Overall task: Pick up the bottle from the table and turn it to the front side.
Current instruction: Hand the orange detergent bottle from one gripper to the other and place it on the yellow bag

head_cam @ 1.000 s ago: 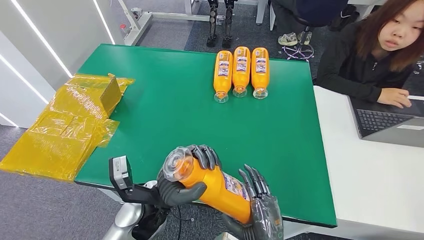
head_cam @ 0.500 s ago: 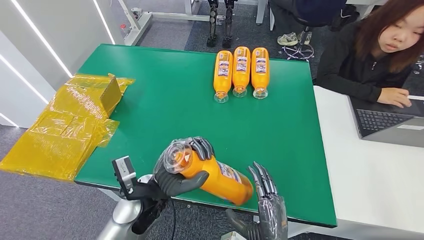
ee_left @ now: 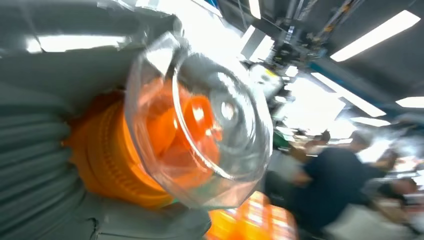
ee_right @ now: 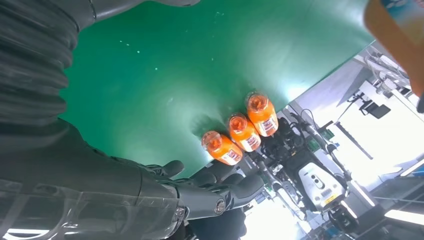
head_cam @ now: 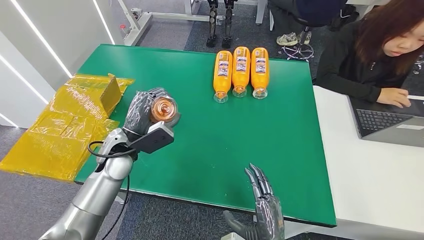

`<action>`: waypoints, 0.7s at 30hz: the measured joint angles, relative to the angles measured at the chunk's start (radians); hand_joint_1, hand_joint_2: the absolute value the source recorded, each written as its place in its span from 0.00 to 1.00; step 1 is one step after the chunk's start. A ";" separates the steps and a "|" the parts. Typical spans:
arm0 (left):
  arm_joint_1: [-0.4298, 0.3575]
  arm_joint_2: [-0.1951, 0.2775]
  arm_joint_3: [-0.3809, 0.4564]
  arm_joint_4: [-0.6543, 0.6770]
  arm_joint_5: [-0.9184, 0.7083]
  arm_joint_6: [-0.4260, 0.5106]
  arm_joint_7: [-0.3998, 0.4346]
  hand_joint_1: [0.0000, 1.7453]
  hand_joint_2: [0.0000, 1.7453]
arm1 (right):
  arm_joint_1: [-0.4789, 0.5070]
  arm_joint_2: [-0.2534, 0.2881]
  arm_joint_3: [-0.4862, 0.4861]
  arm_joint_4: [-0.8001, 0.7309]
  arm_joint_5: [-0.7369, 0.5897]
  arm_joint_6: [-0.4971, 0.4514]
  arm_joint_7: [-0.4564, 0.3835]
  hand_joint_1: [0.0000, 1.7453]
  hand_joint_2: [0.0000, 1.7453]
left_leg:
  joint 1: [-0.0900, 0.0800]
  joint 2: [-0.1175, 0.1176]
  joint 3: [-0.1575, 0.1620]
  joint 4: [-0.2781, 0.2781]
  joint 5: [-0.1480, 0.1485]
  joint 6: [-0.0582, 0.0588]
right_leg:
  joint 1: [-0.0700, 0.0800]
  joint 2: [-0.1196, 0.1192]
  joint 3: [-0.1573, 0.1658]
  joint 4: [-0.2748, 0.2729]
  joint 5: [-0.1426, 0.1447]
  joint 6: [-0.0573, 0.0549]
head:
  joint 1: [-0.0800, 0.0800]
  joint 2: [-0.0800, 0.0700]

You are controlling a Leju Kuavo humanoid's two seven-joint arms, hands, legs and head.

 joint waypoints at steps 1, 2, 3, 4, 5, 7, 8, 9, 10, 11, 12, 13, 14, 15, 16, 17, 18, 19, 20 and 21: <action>-0.022 0.006 -0.003 0.036 -0.048 0.018 0.013 1.00 1.00 | -0.001 0.001 0.000 0.003 -0.003 0.000 -0.004 0.00 1.00 | 0.000 0.000 0.000 0.000 0.000 0.000 | 0.000 0.000 0.000 0.000 0.000 0.000 | 0.000 0.000; -0.044 0.012 -0.009 0.073 -0.104 0.037 0.032 1.00 1.00 | -0.002 0.003 0.000 0.006 -0.008 0.001 -0.008 0.00 1.00 | 0.000 0.000 0.000 0.000 0.000 0.000 | 0.000 0.000 0.000 0.000 0.000 0.000 | 0.000 0.000; -0.068 0.017 -0.019 0.113 -0.174 0.056 0.058 1.00 1.00 | -0.004 0.004 0.000 0.009 -0.013 0.002 -0.013 0.00 1.00 | 0.000 0.000 0.000 0.000 0.000 0.000 | 0.000 0.000 0.000 0.000 0.000 0.000 | 0.000 0.000; -0.091 0.022 -0.032 0.156 -0.246 0.076 0.084 1.00 1.00 | -0.005 0.006 0.000 0.011 -0.017 0.002 -0.018 0.00 1.00 | 0.000 0.000 0.000 0.000 0.000 0.000 | 0.000 0.000 0.000 0.000 0.000 0.000 | 0.000 0.000; -0.113 0.026 -0.046 0.198 -0.312 0.094 0.109 1.00 1.00 | -0.006 0.007 0.000 0.014 -0.021 0.004 -0.023 0.00 1.00 | 0.000 0.000 0.000 0.000 0.000 0.000 | 0.000 0.001 0.000 0.000 0.000 0.000 | 0.000 0.000; -0.154 0.031 -0.075 0.283 -0.411 0.119 0.153 1.00 1.00 | -0.009 0.011 0.000 0.017 -0.028 0.006 -0.029 0.00 1.00 | 0.000 0.001 0.000 0.000 0.000 0.000 | 0.000 0.001 0.000 0.000 0.001 0.000 | 0.000 0.000; -0.171 0.032 -0.088 0.321 -0.449 0.126 0.175 1.00 1.00 | -0.010 0.013 -0.001 0.019 -0.031 0.007 -0.031 0.00 1.00 | 0.000 0.001 0.000 0.000 0.000 0.000 | 0.000 0.001 0.000 0.000 0.001 0.000 | 0.000 0.000; -0.188 0.032 -0.102 0.360 -0.490 0.130 0.200 1.00 1.00 | -0.012 0.015 -0.001 0.020 -0.033 0.009 -0.033 0.00 1.00 | 0.000 0.001 0.000 0.000 0.000 0.000 | 0.000 0.001 0.000 0.000 0.001 0.000 | 0.000 0.000; -0.204 0.033 -0.117 0.397 -0.532 0.131 0.225 1.00 1.00 | -0.014 0.017 -0.001 0.022 -0.035 0.011 -0.035 0.00 1.00 | 0.000 0.001 0.000 0.000 0.000 0.000 | 0.000 0.001 0.000 0.000 0.001 0.000 | 0.000 0.000; -0.219 0.033 -0.132 0.435 -0.572 0.131 0.249 1.00 1.00 | -0.016 0.020 -0.001 0.023 -0.036 0.013 -0.038 0.00 1.00 | 0.000 0.001 0.000 0.000 0.000 0.000 | 0.000 0.002 0.000 0.000 0.001 0.000 | 0.000 0.000; -0.231 0.033 -0.144 0.469 -0.602 0.131 0.266 1.00 1.00 | -0.018 0.023 -0.001 0.025 -0.037 0.014 -0.040 0.00 1.00 | 0.000 0.002 0.000 0.000 0.000 0.000 | 0.000 0.003 0.000 0.000 0.001 0.000 | 0.000 0.000; -0.239 0.033 -0.154 0.499 -0.619 0.131 0.276 1.00 1.00 | -0.020 0.026 -0.002 0.026 -0.038 0.016 -0.042 0.00 1.00 | 0.000 0.002 0.000 0.000 0.000 0.000 | 0.000 0.003 -0.001 0.000 0.001 0.000 | 0.000 0.000; -0.245 0.033 -0.161 0.525 -0.629 0.131 0.283 1.00 1.00 | -0.021 0.029 -0.002 0.027 -0.040 0.017 -0.044 0.00 1.00 | 0.000 0.002 0.000 0.000 0.000 0.000 | 0.000 0.004 -0.001 0.000 0.001 0.000 | 0.000 0.000; -0.252 0.033 -0.168 0.549 -0.640 0.130 0.292 1.00 1.00 | -0.022 0.030 -0.003 0.028 -0.043 0.017 -0.046 0.00 1.00 | 0.000 0.003 0.000 0.000 0.000 0.000 | 0.000 0.004 -0.001 0.000 0.001 0.000 | 0.000 0.000; -0.259 0.032 -0.174 0.575 -0.652 0.128 0.305 1.00 1.00 | -0.022 0.032 -0.003 0.029 -0.047 0.018 -0.048 0.00 1.00 | 0.000 0.003 0.000 0.000 0.000 0.000 | 0.000 0.004 -0.001 0.000 0.001 0.000 | 0.000 0.000; -0.266 0.032 -0.179 0.600 -0.667 0.124 0.321 1.00 1.00 | -0.023 0.033 -0.003 0.030 -0.051 0.018 -0.050 0.00 1.00 | 0.000 0.003 0.000 0.000 0.000 0.000 | 0.000 0.004 -0.001 0.000 0.001 0.000 | 0.000 0.000; -0.272 0.032 -0.184 0.626 -0.681 0.119 0.340 1.00 1.00 | -0.023 0.034 -0.003 0.031 -0.055 0.019 -0.052 0.00 1.00 | 0.000 0.003 0.000 0.000 0.000 0.000 | 0.000 0.005 -0.001 0.000 0.001 0.000 | 0.000 0.000; -0.278 0.032 -0.188 0.651 -0.694 0.112 0.359 1.00 1.00 | -0.024 0.035 -0.004 0.032 -0.058 0.021 -0.054 0.00 1.00 | 0.000 0.003 0.000 0.000 0.000 0.000 | 0.000 0.005 -0.001 0.000 0.001 0.000 | 0.000 0.000; -0.283 0.032 -0.190 0.676 -0.704 0.103 0.377 1.00 1.00 | -0.024 0.035 -0.004 0.033 -0.062 0.023 -0.056 0.00 1.00 | 0.000 0.004 0.000 0.000 0.000 0.000 | 0.000 0.005 -0.001 0.000 0.001 0.000 | 0.000 0.000; -0.288 0.032 -0.191 0.700 -0.713 0.091 0.396 1.00 1.00 | -0.023 0.036 -0.004 0.033 -0.066 0.026 -0.057 0.00 1.00 | 0.000 0.004 0.000 0.000 0.000 0.000 | 0.000 0.005 -0.002 0.000 0.001 0.000 | 0.000 0.000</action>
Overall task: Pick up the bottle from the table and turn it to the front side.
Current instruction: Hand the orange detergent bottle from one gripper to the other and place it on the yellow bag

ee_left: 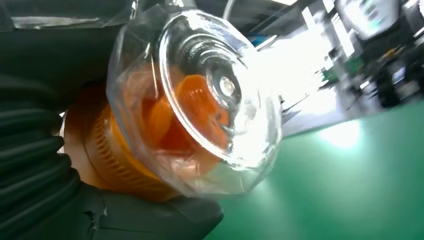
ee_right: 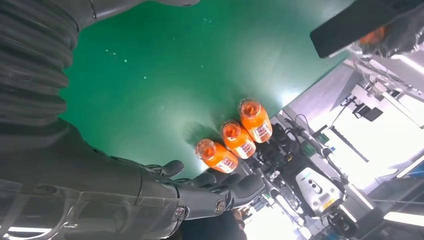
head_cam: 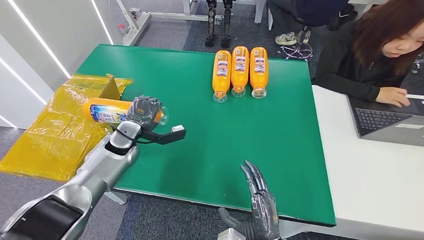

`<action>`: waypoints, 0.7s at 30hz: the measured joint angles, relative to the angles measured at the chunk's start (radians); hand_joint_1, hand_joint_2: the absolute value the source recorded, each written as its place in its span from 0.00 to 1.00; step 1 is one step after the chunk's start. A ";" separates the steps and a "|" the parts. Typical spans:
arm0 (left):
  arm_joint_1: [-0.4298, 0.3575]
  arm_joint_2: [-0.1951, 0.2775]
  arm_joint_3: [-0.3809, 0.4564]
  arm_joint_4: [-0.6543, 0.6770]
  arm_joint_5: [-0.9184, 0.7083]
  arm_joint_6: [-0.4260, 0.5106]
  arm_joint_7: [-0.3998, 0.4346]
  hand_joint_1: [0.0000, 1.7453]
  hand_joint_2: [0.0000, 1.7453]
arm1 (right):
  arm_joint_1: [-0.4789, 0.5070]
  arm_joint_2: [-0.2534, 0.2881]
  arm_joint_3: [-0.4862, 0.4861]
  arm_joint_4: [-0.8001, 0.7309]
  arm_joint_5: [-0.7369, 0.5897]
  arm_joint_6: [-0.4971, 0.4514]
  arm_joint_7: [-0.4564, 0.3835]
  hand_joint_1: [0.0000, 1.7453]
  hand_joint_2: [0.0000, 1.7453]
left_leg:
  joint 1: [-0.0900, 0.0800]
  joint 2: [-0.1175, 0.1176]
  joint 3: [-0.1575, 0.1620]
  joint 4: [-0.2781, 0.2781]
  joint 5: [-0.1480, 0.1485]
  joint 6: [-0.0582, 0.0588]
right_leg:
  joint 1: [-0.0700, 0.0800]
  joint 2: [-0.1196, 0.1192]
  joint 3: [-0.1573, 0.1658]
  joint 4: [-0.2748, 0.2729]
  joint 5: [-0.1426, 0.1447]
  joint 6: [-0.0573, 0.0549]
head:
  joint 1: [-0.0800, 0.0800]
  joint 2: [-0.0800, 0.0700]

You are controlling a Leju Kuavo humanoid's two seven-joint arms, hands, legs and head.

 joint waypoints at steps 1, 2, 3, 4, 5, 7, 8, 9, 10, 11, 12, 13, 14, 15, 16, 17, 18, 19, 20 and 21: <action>-0.005 0.000 0.000 0.023 -0.007 -0.014 0.018 1.00 1.00 | 0.000 0.000 0.000 0.001 -0.002 0.004 -0.002 0.00 1.00 | 0.000 0.000 0.000 0.000 0.000 0.000 | 0.000 0.000 0.000 0.000 0.000 0.000 | 0.000 0.000; -0.011 0.000 0.000 0.046 -0.014 -0.031 0.036 1.00 1.00 | 0.000 0.001 0.000 0.001 -0.004 0.007 -0.003 0.00 1.00 | 0.000 0.000 0.000 0.000 0.000 0.000 | 0.000 0.000 0.000 0.000 0.000 0.000 | 0.000 0.000; -0.016 0.001 0.000 0.067 -0.019 -0.050 0.054 1.00 1.00 | 0.000 0.001 -0.001 0.001 -0.005 0.012 -0.005 0.00 1.00 | 0.000 0.000 0.000 0.000 0.000 0.000 | 0.000 0.000 0.000 0.000 0.000 0.000 | 0.000 0.000; -0.021 0.003 0.000 0.088 -0.024 -0.072 0.076 1.00 1.00 | 0.000 0.002 -0.001 0.002 -0.007 0.016 -0.008 0.00 1.00 | 0.000 0.000 0.000 0.000 0.000 0.000 | 0.000 0.000 0.000 0.000 0.000 0.000 | 0.000 0.000; -0.026 0.004 0.000 0.106 -0.028 -0.094 0.097 1.00 1.00 | -0.001 0.002 -0.001 0.003 -0.011 0.021 -0.013 0.00 1.00 | 0.000 0.000 0.000 0.000 0.000 0.000 | 0.000 0.000 0.000 0.000 0.000 0.000 | 0.000 0.000; -0.034 0.011 0.000 0.136 -0.032 -0.147 0.145 0.99 1.00 | -0.002 0.004 -0.001 0.007 -0.027 0.029 -0.027 0.00 1.00 | 0.000 0.000 0.000 0.000 0.000 0.000 | 0.000 0.000 0.000 0.001 0.000 0.000 | 0.000 0.000; -0.036 0.015 0.000 0.149 -0.032 -0.172 0.166 0.99 1.00 | -0.002 0.004 -0.001 0.010 -0.034 0.032 -0.034 0.00 1.00 | 0.000 0.000 0.000 0.000 0.000 0.000 | 0.000 0.000 0.000 0.001 0.000 0.000 | 0.000 0.000; -0.038 0.019 0.000 0.161 -0.031 -0.196 0.185 0.98 1.00 | -0.003 0.005 -0.001 0.013 -0.040 0.035 -0.041 0.00 1.00 | 0.000 0.000 0.000 0.000 0.000 0.000 | 0.000 0.000 0.000 0.001 0.000 0.000 | 0.000 0.000; -0.039 0.024 0.000 0.171 -0.028 -0.214 0.201 0.97 1.00 | -0.004 0.006 -0.001 0.016 -0.043 0.037 -0.045 0.00 1.00 | 0.000 0.000 0.000 0.000 0.000 0.000 | 0.000 0.000 0.000 0.001 0.000 0.000 | 0.000 0.000; -0.040 0.029 0.000 0.180 -0.024 -0.229 0.215 0.95 1.00 | -0.005 0.007 -0.001 0.019 -0.045 0.038 -0.049 0.00 1.00 | 0.000 0.000 0.000 0.000 0.000 0.000 | 0.000 0.000 0.000 0.001 0.000 0.000 | 0.000 0.000; -0.040 0.033 0.000 0.188 -0.021 -0.239 0.225 0.73 1.00 | -0.006 0.008 -0.001 0.022 -0.046 0.038 -0.051 0.00 1.00 | 0.000 0.000 0.000 0.000 0.000 0.000 | 0.000 0.000 0.000 0.001 0.000 0.000 | 0.000 0.000; -0.041 0.036 0.000 0.194 -0.019 -0.246 0.232 0.49 1.00 | -0.006 0.009 -0.001 0.024 -0.047 0.038 -0.052 0.00 1.00 | 0.000 0.000 0.000 0.000 0.000 0.000 | 0.000 0.000 0.000 0.001 0.000 0.000 | 0.000 0.000; -0.041 0.039 0.000 0.200 -0.018 -0.250 0.236 0.25 1.00 | -0.007 0.009 -0.001 0.026 -0.047 0.038 -0.052 0.00 1.00 | 0.000 0.000 0.000 0.000 0.000 0.000 | 0.000 0.000 0.000 0.001 0.000 0.000 | 0.000 0.000; -0.042 0.041 0.000 0.205 -0.017 -0.252 0.240 0.03 1.00 | -0.007 0.010 -0.001 0.028 -0.048 0.038 -0.053 0.00 1.00 | 0.000 0.000 0.000 0.000 0.000 0.000 | 0.000 -0.001 0.000 0.001 0.000 0.000 | 0.000 0.000; -0.043 0.043 0.000 0.209 -0.015 -0.254 0.242 0.00 1.00 | -0.007 0.010 -0.001 0.029 -0.048 0.038 -0.053 0.00 1.00 | 0.000 0.000 0.000 0.000 0.000 0.000 | 0.000 -0.001 0.000 0.001 0.000 0.000 | 0.000 0.000; -0.044 0.045 0.000 0.213 -0.014 -0.255 0.245 0.00 1.00 | -0.007 0.011 -0.001 0.030 -0.049 0.038 -0.053 0.00 1.00 | 0.000 0.000 0.000 0.000 0.000 0.000 | 0.000 -0.001 0.000 0.001 0.000 0.000 | 0.000 0.000; -0.045 0.046 0.000 0.216 -0.012 -0.256 0.249 0.00 1.00 | -0.007 0.011 -0.001 0.031 -0.052 0.037 -0.053 0.00 1.00 | 0.000 0.000 0.000 0.000 0.000 0.000 | 0.000 0.000 0.000 0.001 0.000 0.000 | 0.000 0.000; -0.046 0.047 0.000 0.219 -0.011 -0.255 0.252 0.00 1.00 | -0.007 0.011 -0.001 0.033 -0.055 0.038 -0.053 0.00 1.00 | 0.000 0.000 0.000 0.000 0.000 0.000 | 0.000 0.000 0.000 0.001 0.000 0.000 | 0.000 0.000; -0.047 0.049 0.001 0.221 -0.010 -0.254 0.255 0.00 1.00 | -0.007 0.011 -0.001 0.035 -0.058 0.038 -0.053 0.00 1.00 | 0.000 0.000 0.000 0.000 0.000 0.000 | 0.000 0.000 0.000 0.001 0.000 0.000 | 0.000 0.000; -0.047 0.051 0.001 0.223 -0.010 -0.253 0.258 0.00 1.00 | -0.008 0.011 -0.001 0.037 -0.062 0.039 -0.054 0.00 1.00 | 0.000 0.000 0.000 0.000 0.000 0.000 | 0.000 0.000 0.000 0.001 0.000 0.000 | 0.000 0.000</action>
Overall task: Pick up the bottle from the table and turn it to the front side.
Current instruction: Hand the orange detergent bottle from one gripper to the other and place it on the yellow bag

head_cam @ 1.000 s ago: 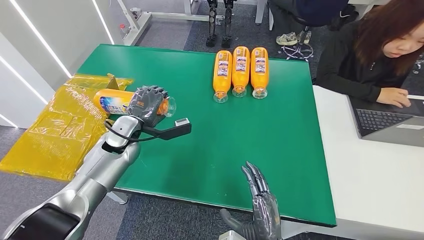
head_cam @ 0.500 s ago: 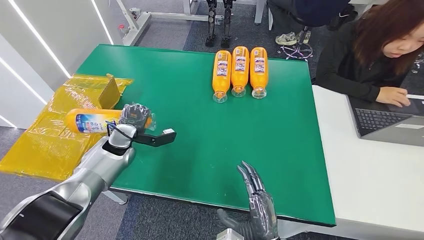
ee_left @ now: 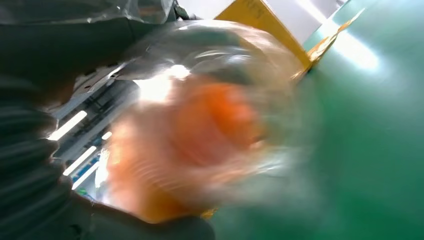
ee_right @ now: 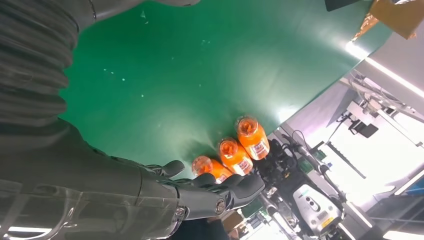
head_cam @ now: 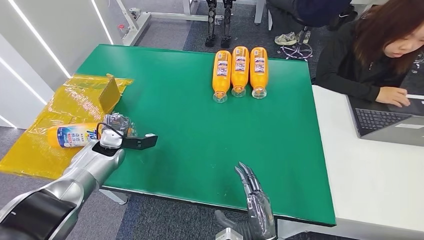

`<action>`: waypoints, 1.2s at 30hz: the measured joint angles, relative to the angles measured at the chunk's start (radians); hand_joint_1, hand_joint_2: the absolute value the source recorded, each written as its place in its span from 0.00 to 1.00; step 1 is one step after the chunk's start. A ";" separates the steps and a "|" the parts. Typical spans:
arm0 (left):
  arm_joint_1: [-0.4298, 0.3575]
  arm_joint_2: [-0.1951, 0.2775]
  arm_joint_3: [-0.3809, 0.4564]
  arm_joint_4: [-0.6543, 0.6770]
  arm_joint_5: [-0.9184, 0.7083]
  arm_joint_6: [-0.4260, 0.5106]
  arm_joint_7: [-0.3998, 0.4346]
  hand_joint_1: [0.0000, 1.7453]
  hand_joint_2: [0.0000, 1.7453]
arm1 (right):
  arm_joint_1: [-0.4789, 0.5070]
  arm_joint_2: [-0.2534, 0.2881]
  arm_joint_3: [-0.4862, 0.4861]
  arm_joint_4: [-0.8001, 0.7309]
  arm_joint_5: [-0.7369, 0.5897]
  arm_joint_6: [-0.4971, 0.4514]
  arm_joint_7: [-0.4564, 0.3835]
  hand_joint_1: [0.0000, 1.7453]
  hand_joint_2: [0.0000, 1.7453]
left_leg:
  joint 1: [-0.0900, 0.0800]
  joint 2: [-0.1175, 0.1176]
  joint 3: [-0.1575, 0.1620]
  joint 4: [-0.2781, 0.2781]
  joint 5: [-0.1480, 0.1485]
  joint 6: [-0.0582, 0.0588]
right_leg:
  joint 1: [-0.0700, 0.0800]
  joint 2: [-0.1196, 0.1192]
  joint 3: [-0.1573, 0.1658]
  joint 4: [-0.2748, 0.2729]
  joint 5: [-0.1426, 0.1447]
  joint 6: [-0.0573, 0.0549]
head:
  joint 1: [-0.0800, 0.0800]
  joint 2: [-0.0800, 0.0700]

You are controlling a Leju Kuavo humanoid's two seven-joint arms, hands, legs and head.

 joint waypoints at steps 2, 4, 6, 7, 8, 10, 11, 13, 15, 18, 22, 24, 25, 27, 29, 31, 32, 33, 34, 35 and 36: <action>0.000 0.004 0.001 0.003 0.001 0.007 0.001 0.00 1.00 | 0.000 0.000 0.000 0.005 -0.008 0.004 -0.001 0.00 1.00 | 0.000 0.000 0.000 0.000 0.000 0.000 | 0.000 0.000 0.000 0.000 0.000 0.000 | 0.000 0.000; 0.000 0.008 0.002 0.006 0.005 0.015 0.001 0.00 1.00 | -0.001 0.000 0.000 0.008 -0.014 0.010 -0.001 0.00 1.00 | 0.000 0.000 0.000 0.000 0.000 0.000 | 0.000 0.000 0.000 0.000 0.000 0.000 | 0.000 0.000; -0.001 0.011 0.005 0.008 0.008 0.020 -0.003 0.00 1.00 | -0.001 0.000 0.000 0.009 -0.014 0.016 -0.001 0.00 1.00 | 0.000 0.000 0.000 0.000 0.000 0.000 | 0.000 0.000 0.000 0.000 0.000 0.000 | 0.000 0.000; -0.001 0.013 0.007 0.008 0.009 0.021 -0.006 0.00 1.00 | -0.001 0.000 0.000 0.010 -0.014 0.018 0.000 0.00 1.00 | 0.000 0.000 0.000 0.000 0.000 0.000 | 0.000 0.000 0.000 0.000 0.000 0.000 | 0.000 0.000; -0.001 0.014 0.009 0.009 0.010 0.022 -0.009 0.00 1.00 | -0.001 0.000 0.000 0.010 -0.014 0.018 0.001 0.00 1.00 | 0.000 0.000 0.000 0.000 0.000 0.000 | 0.000 0.000 0.000 0.000 0.000 0.000 | 0.000 0.000; -0.001 0.015 0.013 0.009 0.010 0.023 -0.013 0.00 1.00 | -0.001 0.000 0.000 0.010 -0.014 0.018 0.002 0.00 1.00 | 0.000 0.000 0.000 0.000 0.000 0.000 | 0.000 0.000 0.000 0.000 0.000 0.000 | 0.000 0.000; -0.001 0.015 0.015 0.009 0.010 0.023 -0.015 0.00 1.00 | -0.001 0.000 0.000 0.010 -0.015 0.018 0.002 0.00 1.00 | 0.000 0.000 0.000 0.000 0.000 0.000 | 0.000 0.000 0.000 0.000 0.000 0.000 | 0.000 0.000; -0.003 0.014 0.021 0.009 0.019 0.026 -0.025 0.00 1.00 | 0.000 0.000 0.000 0.010 -0.015 0.015 0.003 0.00 1.00 | 0.000 0.000 0.000 0.000 0.000 0.000 | 0.000 0.000 0.000 0.000 0.000 0.000 | 0.000 0.000; -0.007 0.011 0.035 0.009 0.042 0.045 -0.052 0.00 1.00 | 0.000 0.000 0.000 0.010 -0.016 0.010 0.007 0.00 1.00 | 0.000 0.000 0.000 0.000 0.000 -0.001 | 0.000 0.000 -0.001 0.000 0.000 0.000 | 0.000 0.000; -0.019 -0.005 0.066 0.008 0.079 0.114 -0.121 0.00 1.00 | 0.001 0.000 -0.001 0.009 -0.015 -0.010 0.025 0.00 1.00 | 0.000 0.000 0.000 0.000 0.000 -0.001 | 0.000 0.000 -0.001 0.000 0.000 0.000 | 0.000 0.000; -0.025 -0.049 0.120 -0.029 0.162 0.303 -0.318 0.00 1.00 | 0.025 -0.004 -0.019 -0.009 -0.011 -0.060 0.077 0.00 1.00 | 0.000 -0.002 0.000 0.001 0.000 0.000 | 0.000 -0.002 0.000 0.000 0.000 0.000 | 0.000 0.000; -0.022 -0.073 0.146 -0.059 0.186 0.345 -0.364 0.00 1.00 | 0.039 -0.009 -0.030 -0.023 -0.008 -0.066 0.090 0.00 1.00 | -0.001 -0.001 0.000 0.001 0.000 0.000 | 0.000 -0.001 0.000 0.000 0.001 0.000 | 0.000 0.000; -0.016 -0.082 0.157 -0.077 0.202 0.354 -0.385 0.00 1.00 | 0.047 -0.010 -0.036 -0.030 -0.003 -0.066 0.094 0.00 1.00 | -0.001 0.001 0.000 0.001 0.000 0.000 | -0.001 0.001 0.000 -0.001 0.001 0.000 | 0.000 0.000; 0.022 -0.098 0.177 -0.147 0.278 0.375 -0.468 0.00 1.00 | 0.072 -0.011 -0.055 -0.049 0.013 -0.067 0.097 0.00 1.00 | -0.001 0.004 0.000 0.001 -0.001 0.000 | -0.001 0.003 -0.001 -0.001 0.001 0.000 | 0.000 0.000; 0.105 -0.109 0.191 -0.286 0.395 0.398 -0.568 0.00 1.00 | 0.107 -0.011 -0.084 -0.072 0.023 -0.067 0.088 0.00 1.00 | -0.002 0.003 0.001 0.000 -0.001 0.001 | -0.001 0.003 -0.001 -0.001 0.001 0.000 | 0.000 0.000; 0.216 -0.112 0.191 -0.468 0.508 0.407 -0.626 0.00 1.00 | 0.142 -0.011 -0.111 -0.090 0.019 -0.068 0.068 0.00 1.00 | -0.001 0.004 0.000 0.000 -0.002 0.000 | -0.001 0.003 -0.001 -0.001 0.000 0.000 | 0.000 0.000; 0.271 -0.112 0.187 -0.558 0.564 0.404 -0.646 0.00 1.00 | 0.156 -0.010 -0.122 -0.095 0.012 -0.068 0.056 0.00 1.00 | -0.001 0.004 0.000 0.000 -0.003 -0.001 | -0.001 0.004 -0.001 -0.001 0.000 0.000 | 0.000 0.000; 0.321 -0.111 0.182 -0.636 0.619 0.397 -0.665 0.00 1.00 | 0.168 -0.009 -0.132 -0.098 0.005 -0.068 0.043 0.00 1.00 | -0.001 0.005 0.000 0.000 -0.004 -0.001 | -0.001 0.005 -0.001 -0.001 0.000 0.000 | 0.000 0.000; 0.363 -0.108 0.174 -0.706 0.672 0.388 -0.684 0.00 1.00 | 0.179 -0.008 -0.141 -0.100 -0.004 -0.068 0.031 0.00 1.00 | -0.001 0.005 0.000 0.000 -0.004 -0.001 | -0.001 0.005 -0.001 -0.001 -0.001 0.000 | 0.000 0.000; 0.397 -0.104 0.167 -0.762 0.711 0.380 -0.700 0.00 1.00 | 0.187 -0.007 -0.148 -0.100 -0.010 -0.068 0.020 0.00 1.00 | -0.001 0.005 0.000 0.000 -0.004 -0.001 | -0.001 0.005 -0.001 -0.001 -0.001 0.000 | 0.000 0.000; 0.427 -0.100 0.160 -0.811 0.737 0.375 -0.711 0.00 1.00 | 0.194 -0.005 -0.154 -0.100 -0.014 -0.068 0.012 0.00 1.00 | -0.001 0.004 0.000 0.000 -0.004 -0.001 | -0.001 0.005 -0.001 -0.001 -0.001 0.000 | 0.000 0.000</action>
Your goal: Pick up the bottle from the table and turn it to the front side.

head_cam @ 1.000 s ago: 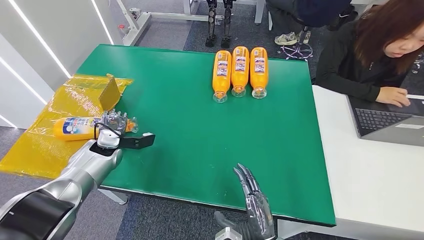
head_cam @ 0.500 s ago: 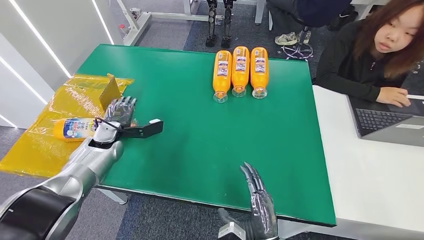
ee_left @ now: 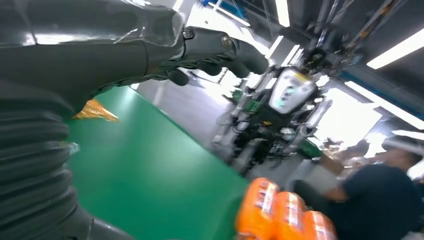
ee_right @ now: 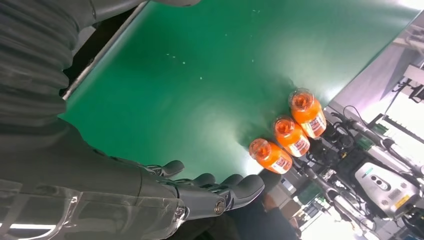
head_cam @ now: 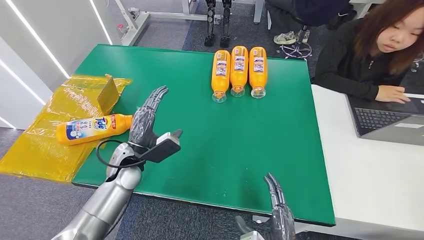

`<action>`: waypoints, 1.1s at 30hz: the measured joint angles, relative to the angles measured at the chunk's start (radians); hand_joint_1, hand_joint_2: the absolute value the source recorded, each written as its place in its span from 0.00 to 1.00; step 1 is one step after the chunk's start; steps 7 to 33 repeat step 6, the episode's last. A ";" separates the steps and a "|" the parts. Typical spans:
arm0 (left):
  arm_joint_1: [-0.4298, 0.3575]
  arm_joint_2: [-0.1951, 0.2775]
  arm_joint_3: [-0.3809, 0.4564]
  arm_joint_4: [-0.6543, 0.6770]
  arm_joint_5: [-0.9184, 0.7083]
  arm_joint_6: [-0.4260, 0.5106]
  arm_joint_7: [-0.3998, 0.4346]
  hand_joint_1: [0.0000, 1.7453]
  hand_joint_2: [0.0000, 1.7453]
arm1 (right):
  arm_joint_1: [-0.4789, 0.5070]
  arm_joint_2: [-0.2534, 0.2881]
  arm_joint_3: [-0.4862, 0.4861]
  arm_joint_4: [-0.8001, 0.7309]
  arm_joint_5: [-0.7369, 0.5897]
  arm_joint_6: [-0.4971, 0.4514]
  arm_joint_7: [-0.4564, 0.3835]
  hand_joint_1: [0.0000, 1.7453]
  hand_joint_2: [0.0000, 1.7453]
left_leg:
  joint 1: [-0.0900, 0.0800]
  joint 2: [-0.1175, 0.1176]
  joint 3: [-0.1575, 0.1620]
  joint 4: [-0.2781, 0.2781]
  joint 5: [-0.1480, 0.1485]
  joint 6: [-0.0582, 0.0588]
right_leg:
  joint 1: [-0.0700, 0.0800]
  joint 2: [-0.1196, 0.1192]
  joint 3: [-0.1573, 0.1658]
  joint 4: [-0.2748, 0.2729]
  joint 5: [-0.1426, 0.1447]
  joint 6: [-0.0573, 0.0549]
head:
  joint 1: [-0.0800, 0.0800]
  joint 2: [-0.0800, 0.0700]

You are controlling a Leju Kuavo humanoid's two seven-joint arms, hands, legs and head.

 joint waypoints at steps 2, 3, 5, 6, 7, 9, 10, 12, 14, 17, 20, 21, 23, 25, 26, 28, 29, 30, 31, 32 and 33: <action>0.053 0.008 -0.011 -0.087 0.051 -0.023 -0.024 0.00 1.00 | 0.012 0.004 -0.012 0.000 -0.004 0.000 -0.010 0.00 1.00 | 0.000 0.000 0.000 0.000 0.000 0.000 | 0.000 -0.001 0.000 0.000 0.000 0.000 | 0.000 0.000; 0.079 0.010 -0.015 -0.127 0.090 -0.048 -0.044 0.00 1.00 | 0.017 0.006 -0.018 0.000 -0.008 0.000 -0.013 0.00 1.00 | 0.000 -0.001 0.000 0.000 0.000 0.000 | 0.000 -0.001 0.000 0.000 0.000 0.000 | 0.000 0.000; 0.126 0.012 -0.025 -0.192 0.185 -0.116 -0.089 0.00 1.00 | 0.027 0.008 -0.026 0.000 -0.019 0.000 -0.019 0.00 1.00 | 0.000 -0.001 0.000 0.000 0.000 0.000 | 0.000 -0.001 0.001 0.000 0.000 0.000 | 0.000 0.000; 0.138 0.012 -0.028 -0.209 0.211 -0.136 -0.101 0.00 1.00 | 0.029 0.009 -0.028 0.000 -0.023 0.000 -0.021 0.00 1.00 | 0.000 -0.001 0.000 0.000 0.000 0.000 | 0.000 -0.001 0.001 0.000 0.000 0.000 | 0.000 0.000; 0.138 0.012 -0.028 -0.209 0.211 -0.136 -0.101 0.00 1.00 | 0.029 0.009 -0.028 0.000 -0.023 0.000 -0.021 0.00 1.00 | 0.000 -0.001 0.000 0.000 0.000 0.000 | 0.000 -0.001 0.001 0.000 0.000 0.000 | 0.000 0.000; 0.138 0.012 -0.028 -0.209 0.211 -0.136 -0.101 0.00 1.00 | 0.029 0.009 -0.028 0.000 -0.023 0.000 -0.021 0.00 1.00 | 0.000 -0.001 0.000 0.000 0.000 0.000 | 0.000 -0.001 0.001 0.000 0.000 0.000 | 0.000 0.000; 0.138 0.012 -0.028 -0.209 0.211 -0.136 -0.101 0.00 1.00 | 0.029 0.009 -0.028 0.000 -0.023 0.000 -0.021 0.00 1.00 | 0.000 -0.001 0.000 0.000 0.000 0.000 | 0.000 -0.001 0.001 0.000 0.000 0.000 | 0.000 0.000; 0.138 0.012 -0.028 -0.209 0.211 -0.136 -0.101 0.00 1.00 | 0.029 0.009 -0.028 0.000 -0.023 0.000 -0.021 0.00 1.00 | 0.000 -0.001 0.000 0.000 0.000 0.000 | 0.000 -0.001 0.001 0.000 0.000 0.000 | 0.000 0.000; 0.138 0.012 -0.028 -0.209 0.211 -0.136 -0.101 0.00 1.00 | 0.029 0.009 -0.028 0.000 -0.023 0.000 -0.021 0.00 1.00 | 0.000 -0.001 0.000 0.000 0.000 0.000 | 0.000 -0.001 0.001 0.000 0.000 0.000 | 0.000 0.000; 0.138 0.012 -0.028 -0.209 0.211 -0.136 -0.101 0.00 1.00 | 0.029 0.009 -0.028 0.000 -0.023 0.000 -0.021 0.00 1.00 | 0.000 -0.001 0.000 0.000 0.000 0.000 | 0.000 -0.001 0.001 0.000 0.000 0.000 | 0.000 0.000; 0.138 0.012 -0.028 -0.209 0.211 -0.136 -0.101 0.00 1.00 | 0.029 0.009 -0.028 0.000 -0.023 0.000 -0.021 0.00 1.00 | 0.000 -0.001 0.000 0.000 0.000 0.000 | 0.000 -0.001 0.001 0.000 0.000 0.000 | 0.000 0.000; 0.138 0.012 -0.028 -0.209 0.211 -0.136 -0.101 0.00 1.00 | 0.029 0.009 -0.028 0.000 -0.023 0.000 -0.021 0.00 1.00 | 0.000 -0.001 0.000 0.000 0.000 0.000 | 0.000 -0.001 0.001 0.000 0.000 0.000 | 0.000 0.000; 0.138 0.012 -0.028 -0.209 0.211 -0.136 -0.101 0.00 1.00 | 0.029 0.009 -0.028 0.000 -0.023 0.000 -0.021 0.00 1.00 | 0.000 -0.001 0.000 0.000 0.000 0.000 | 0.000 -0.001 0.001 0.000 0.000 0.000 | 0.000 0.000; 0.138 0.012 -0.028 -0.209 0.211 -0.136 -0.101 0.00 1.00 | 0.029 0.009 -0.028 0.000 -0.023 0.000 -0.021 0.00 1.00 | 0.000 -0.001 0.000 0.000 0.000 0.000 | 0.000 -0.001 0.001 0.000 0.000 0.000 | 0.000 0.000; 0.138 0.012 -0.028 -0.209 0.211 -0.136 -0.101 0.00 1.00 | 0.029 0.009 -0.028 0.000 -0.023 0.000 -0.021 0.00 1.00 | 0.000 -0.001 0.000 0.000 0.000 0.000 | 0.000 -0.001 0.001 0.000 0.000 0.000 | 0.000 0.000; 0.138 0.012 -0.028 -0.209 0.211 -0.136 -0.101 0.00 1.00 | 0.029 0.009 -0.028 0.000 -0.023 0.000 -0.021 0.00 1.00 | 0.000 -0.001 0.000 0.000 0.000 0.000 | 0.000 -0.001 0.001 0.000 0.000 0.000 | 0.000 0.000; 0.138 0.012 -0.028 -0.209 0.211 -0.136 -0.101 0.00 1.00 | 0.029 0.009 -0.028 0.000 -0.023 0.000 -0.021 0.00 1.00 | 0.000 -0.001 0.000 0.000 0.000 0.000 | 0.000 -0.001 0.001 0.000 0.000 0.000 | 0.000 0.000; 0.138 0.012 -0.028 -0.209 0.211 -0.136 -0.101 0.00 1.00 | 0.029 0.009 -0.028 0.000 -0.023 0.000 -0.021 0.00 1.00 | 0.000 -0.001 0.000 0.000 0.000 0.000 | 0.000 -0.001 0.001 0.000 0.000 0.000 | 0.000 0.000; 0.138 0.012 -0.028 -0.209 0.211 -0.136 -0.101 0.00 1.00 | 0.029 0.009 -0.028 0.000 -0.023 0.000 -0.021 0.00 1.00 | 0.000 -0.001 0.000 0.000 0.000 0.000 | 0.000 -0.001 0.001 0.000 0.000 0.000 | 0.000 0.000; 0.138 0.012 -0.028 -0.209 0.211 -0.136 -0.101 0.00 1.00 | 0.029 0.009 -0.028 0.000 -0.023 0.000 -0.021 0.00 1.00 | 0.000 -0.001 0.000 0.000 0.000 0.000 | 0.000 -0.001 0.001 0.000 0.000 0.000 | 0.000 0.000; 0.138 0.012 -0.028 -0.209 0.211 -0.136 -0.101 0.00 1.00 | 0.029 0.009 -0.028 0.000 -0.023 0.000 -0.021 0.00 1.00 | 0.000 -0.001 0.000 0.000 0.000 0.000 | 0.000 -0.001 0.001 0.000 0.000 0.000 | 0.000 0.000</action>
